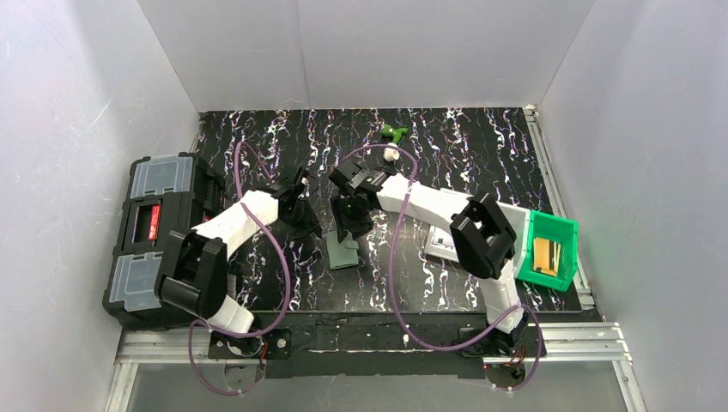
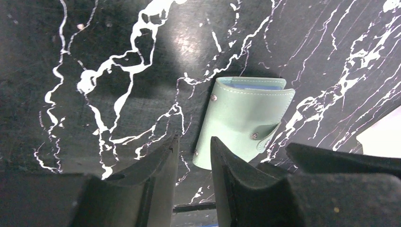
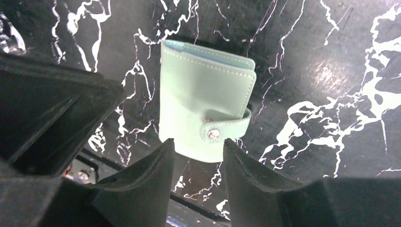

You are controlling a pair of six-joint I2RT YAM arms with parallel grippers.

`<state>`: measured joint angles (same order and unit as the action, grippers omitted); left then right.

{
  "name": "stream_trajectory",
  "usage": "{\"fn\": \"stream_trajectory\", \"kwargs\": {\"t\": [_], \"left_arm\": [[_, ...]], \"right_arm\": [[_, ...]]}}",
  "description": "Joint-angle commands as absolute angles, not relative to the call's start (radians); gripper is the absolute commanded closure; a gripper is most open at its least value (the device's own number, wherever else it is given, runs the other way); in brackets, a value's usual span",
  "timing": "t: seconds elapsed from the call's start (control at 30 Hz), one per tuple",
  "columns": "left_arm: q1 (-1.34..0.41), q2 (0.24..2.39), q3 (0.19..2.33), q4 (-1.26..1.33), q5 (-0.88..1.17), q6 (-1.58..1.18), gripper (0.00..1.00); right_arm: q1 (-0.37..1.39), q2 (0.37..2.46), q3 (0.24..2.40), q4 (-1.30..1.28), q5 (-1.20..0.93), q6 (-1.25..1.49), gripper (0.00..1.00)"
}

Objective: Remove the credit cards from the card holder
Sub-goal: Open the card holder at the center of the board.

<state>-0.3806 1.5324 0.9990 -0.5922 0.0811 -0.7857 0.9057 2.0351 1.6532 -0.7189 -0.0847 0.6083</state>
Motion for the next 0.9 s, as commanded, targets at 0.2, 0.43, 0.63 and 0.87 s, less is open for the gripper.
{"fn": "stream_trajectory", "kwargs": {"t": [0.2, 0.43, 0.63, 0.87], "left_arm": [[-0.359, 1.454, 0.944, -0.621, 0.083, -0.783, 0.7], [-0.359, 1.458, 0.942, -0.616, 0.091, -0.784, 0.7], [-0.359, 1.464, 0.945, -0.613, 0.107, -0.785, 0.71], [-0.361, 1.468, 0.943, -0.605, 0.134, -0.783, 0.71]], "right_arm": [[0.931, 2.149, 1.783, -0.851, -0.005, 0.582, 0.49], [0.93, 2.128, 1.76, -0.853, 0.063, 0.587, 0.62], [0.928, 2.083, 1.736, -0.839, 0.082, 0.59, 0.92], [0.915, 1.982, 1.691, -0.822, 0.112, 0.583, 0.99]]}}
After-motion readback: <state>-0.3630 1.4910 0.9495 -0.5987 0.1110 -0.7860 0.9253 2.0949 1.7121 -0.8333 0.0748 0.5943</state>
